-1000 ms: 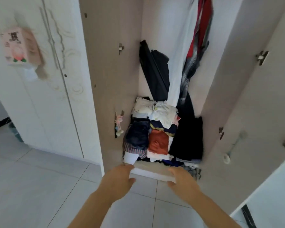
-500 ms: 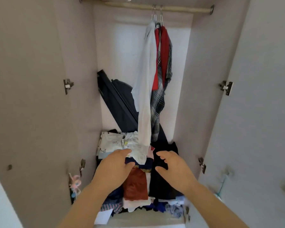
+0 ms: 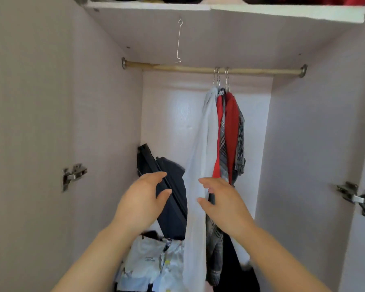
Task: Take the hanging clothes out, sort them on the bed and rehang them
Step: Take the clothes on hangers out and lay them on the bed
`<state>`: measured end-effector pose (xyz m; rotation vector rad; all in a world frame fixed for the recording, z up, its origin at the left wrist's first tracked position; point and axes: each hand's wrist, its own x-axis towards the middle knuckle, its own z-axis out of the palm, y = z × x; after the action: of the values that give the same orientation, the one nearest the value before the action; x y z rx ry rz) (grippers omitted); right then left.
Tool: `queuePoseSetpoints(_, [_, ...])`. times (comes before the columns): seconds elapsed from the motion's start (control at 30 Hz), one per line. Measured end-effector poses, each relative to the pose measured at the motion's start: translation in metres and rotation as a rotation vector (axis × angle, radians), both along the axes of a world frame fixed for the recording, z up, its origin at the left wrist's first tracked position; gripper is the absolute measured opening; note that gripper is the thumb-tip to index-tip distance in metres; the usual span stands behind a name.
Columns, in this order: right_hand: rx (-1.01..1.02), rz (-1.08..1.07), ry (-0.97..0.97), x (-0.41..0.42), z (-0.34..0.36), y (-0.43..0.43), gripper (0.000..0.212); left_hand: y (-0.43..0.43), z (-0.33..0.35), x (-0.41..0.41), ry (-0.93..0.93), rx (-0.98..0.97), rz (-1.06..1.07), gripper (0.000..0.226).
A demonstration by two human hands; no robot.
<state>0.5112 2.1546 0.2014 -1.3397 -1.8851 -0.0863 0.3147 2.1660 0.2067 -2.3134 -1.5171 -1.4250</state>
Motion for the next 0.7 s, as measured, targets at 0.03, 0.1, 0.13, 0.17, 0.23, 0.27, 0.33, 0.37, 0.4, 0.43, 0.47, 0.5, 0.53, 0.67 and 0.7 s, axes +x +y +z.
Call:
queuePoseSetpoints(0.03, [0.017, 0.007, -0.005, 0.003, 0.01, 0.013, 0.046, 0.01, 0.008, 0.003, -0.016, 0.027, 0.01, 0.045])
queuePoseSetpoints(0.1, [0.048, 0.014, -0.008, 0.007, 0.03, 0.037, 0.046, 0.028, 0.024, 0.008, -0.04, 0.079, 0.025, 0.044])
queuePoseSetpoints(0.13, [0.063, 0.019, -0.01, 0.008, 0.04, 0.047, 0.047, 0.037, 0.031, 0.01, -0.048, 0.104, 0.029, 0.043])
queuePoseSetpoints(0.17, [0.08, 0.024, -0.014, 0.009, 0.05, 0.057, 0.047, 0.046, 0.038, 0.012, -0.054, 0.125, 0.03, 0.043])
queuePoseSetpoints(0.23, [0.119, 0.027, -0.03, 0.009, 0.07, 0.077, 0.046, 0.065, 0.052, 0.016, -0.067, 0.161, 0.034, 0.043])
queuePoseSetpoints(0.27, [0.14, 0.026, -0.039, 0.008, 0.079, 0.086, 0.046, 0.076, 0.058, 0.018, -0.075, 0.181, 0.036, 0.043])
queuePoseSetpoints(0.33, [0.187, 0.017, -0.052, 0.006, 0.098, 0.104, 0.046, 0.098, 0.071, 0.02, -0.099, 0.223, 0.035, 0.044])
queuePoseSetpoints(0.37, [0.207, 0.006, -0.057, 0.004, 0.107, 0.113, 0.046, 0.109, 0.078, 0.021, -0.113, 0.242, 0.035, 0.043])
queuePoseSetpoints(0.4, [0.228, -0.011, -0.062, 0.003, 0.115, 0.122, 0.046, 0.121, 0.085, 0.021, -0.128, 0.259, 0.032, 0.043])
queuePoseSetpoints(0.43, [0.252, -0.032, -0.069, 0.002, 0.123, 0.131, 0.047, 0.133, 0.091, 0.022, -0.138, 0.277, 0.024, 0.042])
queuePoseSetpoints(0.47, [0.279, -0.055, -0.077, 0.0, 0.131, 0.141, 0.047, 0.145, 0.097, 0.022, -0.145, 0.298, 0.012, 0.042])
queuePoseSetpoints(0.5, [0.307, -0.077, -0.082, -0.001, 0.14, 0.15, 0.048, 0.157, 0.103, 0.022, -0.155, 0.314, -0.004, 0.042])
queuePoseSetpoints(0.53, [0.337, -0.098, -0.083, -0.004, 0.148, 0.16, 0.048, 0.169, 0.11, 0.022, -0.17, 0.324, -0.023, 0.041])
queuePoseSetpoints(0.67, [0.447, -0.183, -0.085, -0.013, 0.183, 0.204, 0.048, 0.217, 0.132, 0.021, -0.217, 0.368, -0.081, 0.042])
queuePoseSetpoints(0.7, [0.467, -0.209, -0.08, -0.014, 0.19, 0.214, 0.048, 0.227, 0.135, 0.021, -0.221, 0.377, -0.094, 0.042])
